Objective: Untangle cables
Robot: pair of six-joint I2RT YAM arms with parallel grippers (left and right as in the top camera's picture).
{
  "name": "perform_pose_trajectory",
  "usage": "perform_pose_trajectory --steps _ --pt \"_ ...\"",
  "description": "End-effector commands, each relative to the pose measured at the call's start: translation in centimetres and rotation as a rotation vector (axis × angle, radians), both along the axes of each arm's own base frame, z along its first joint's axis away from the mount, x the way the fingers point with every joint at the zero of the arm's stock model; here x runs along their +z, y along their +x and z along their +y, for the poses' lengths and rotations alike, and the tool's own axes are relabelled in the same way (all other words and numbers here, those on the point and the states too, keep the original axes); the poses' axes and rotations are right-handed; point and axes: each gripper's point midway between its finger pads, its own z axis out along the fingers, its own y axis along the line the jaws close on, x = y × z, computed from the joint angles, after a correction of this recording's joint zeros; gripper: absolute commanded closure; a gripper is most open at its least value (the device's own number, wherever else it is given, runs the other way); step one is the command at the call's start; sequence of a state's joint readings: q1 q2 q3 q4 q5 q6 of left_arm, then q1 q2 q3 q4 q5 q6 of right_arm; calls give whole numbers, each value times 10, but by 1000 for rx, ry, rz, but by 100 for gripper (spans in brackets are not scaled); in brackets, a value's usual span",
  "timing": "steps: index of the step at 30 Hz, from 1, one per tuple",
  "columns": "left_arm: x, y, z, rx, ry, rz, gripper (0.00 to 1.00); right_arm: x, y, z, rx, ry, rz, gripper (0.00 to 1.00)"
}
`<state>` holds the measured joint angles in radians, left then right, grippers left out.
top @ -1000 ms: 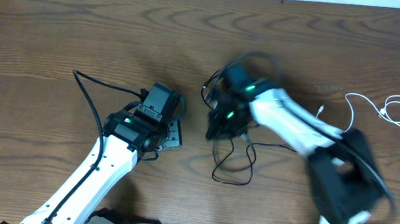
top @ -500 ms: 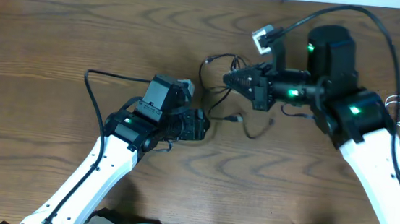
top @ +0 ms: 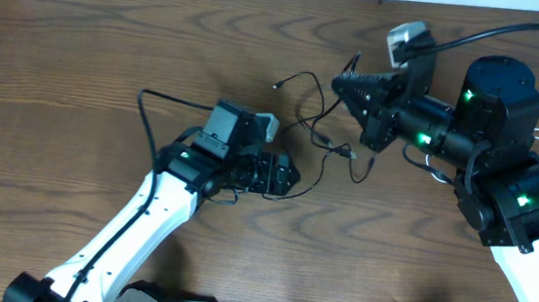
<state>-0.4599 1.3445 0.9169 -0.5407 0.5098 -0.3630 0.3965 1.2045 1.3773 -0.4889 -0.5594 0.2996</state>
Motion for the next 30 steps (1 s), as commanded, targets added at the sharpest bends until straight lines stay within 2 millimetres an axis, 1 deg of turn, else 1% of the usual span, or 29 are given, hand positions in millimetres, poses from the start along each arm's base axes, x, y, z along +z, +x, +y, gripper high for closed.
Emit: perform_pose_trajectory --steps 1,4,7,15,16,20,23,25,29,30 --pt "-11 -17 -15 -79 -18 54 14 11 13 -12 -116 37 0 99" --pt "-22 -25 -22 -112 0 88 13 19 15 -11 -115 52 -31 99" --pt "-31 -30 -26 -130 17 118 13 19 16 -12 -124 52 -36 99" --pt "-51 -43 -18 -127 70 218 13 -1 25 -27 -227 -11 22 99" --pt "-52 -43 -18 -126 75 220 14 -1 25 -28 -233 -13 23 99" --pt "-56 -40 -12 -111 113 210 23 -2 28 -31 -262 -10 31 99" --pt "-60 -36 -5 -92 156 192 25 -2 29 -33 -267 -10 31 99" --pt "-63 -34 -2 -93 180 174 24 -2 30 -35 -275 -6 37 99" --pt "-63 -35 -1 -138 190 148 11 -4 35 -42 -323 11 69 99" --pt "-63 -35 -1 -138 189 150 10 -5 35 -44 -330 12 73 99"
